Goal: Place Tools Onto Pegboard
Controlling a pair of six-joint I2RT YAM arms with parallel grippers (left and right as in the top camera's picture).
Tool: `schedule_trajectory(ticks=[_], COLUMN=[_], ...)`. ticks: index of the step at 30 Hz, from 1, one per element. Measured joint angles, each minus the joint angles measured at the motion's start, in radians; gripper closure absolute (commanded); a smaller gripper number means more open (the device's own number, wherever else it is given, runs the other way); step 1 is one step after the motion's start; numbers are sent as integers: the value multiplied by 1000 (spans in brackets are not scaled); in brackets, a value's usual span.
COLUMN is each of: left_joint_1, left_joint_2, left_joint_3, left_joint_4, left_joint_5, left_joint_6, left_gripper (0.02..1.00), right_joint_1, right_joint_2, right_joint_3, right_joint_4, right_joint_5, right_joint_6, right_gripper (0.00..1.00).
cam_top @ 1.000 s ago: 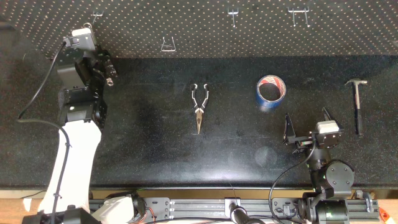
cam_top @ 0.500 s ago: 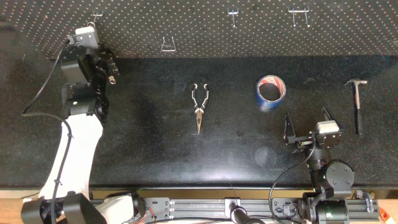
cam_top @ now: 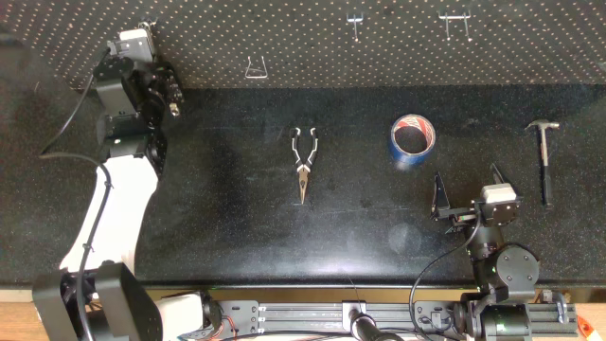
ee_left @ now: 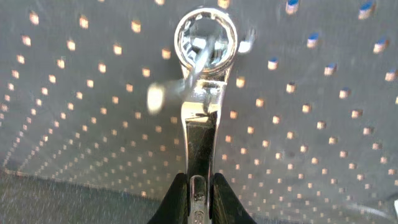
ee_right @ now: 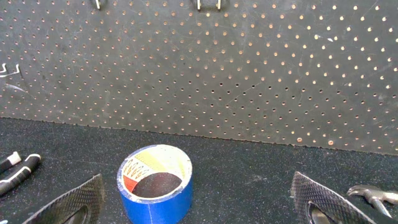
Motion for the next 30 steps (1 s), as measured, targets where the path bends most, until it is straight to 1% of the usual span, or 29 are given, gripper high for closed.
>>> schedule_trajectory(ticks=[2,3,7,8,9,13,16,24,28,30], left_joint_1=[0,0,0,0,0,0,0,0,0,-1], left_joint_2=[11,17,31,31,31,27,-24,-368,-528,-585], left_joint_3=[9,10,11,11,11,18,21,26,26,27], left_joint_4=[14,21,25,24,20,-65,-204,-551,-643,-661], left_joint_5=[6,7,12,14,14,15,15,35,35,0], left_joint_6=[0,0,0,3,9,24,27,26,27,39], left_gripper=[985,888,251,115,23,23,23,23,23,23], right_joint_1=[0,0,0,0,0,0,0,0,0,0], right_joint_2=[0,0,0,0,0,0,0,0,0,0], right_joint_3=[0,0,0,0,0,0,0,0,0,0], right_joint_4=[0,0,0,0,0,0,0,0,0,0], right_joint_5=[0,0,0,0,0,0,0,0,0,0], right_joint_6=[0,0,0,0,0,0,0,0,0,0], right_gripper=[25,25,25,25,25,25,25,25,25,25])
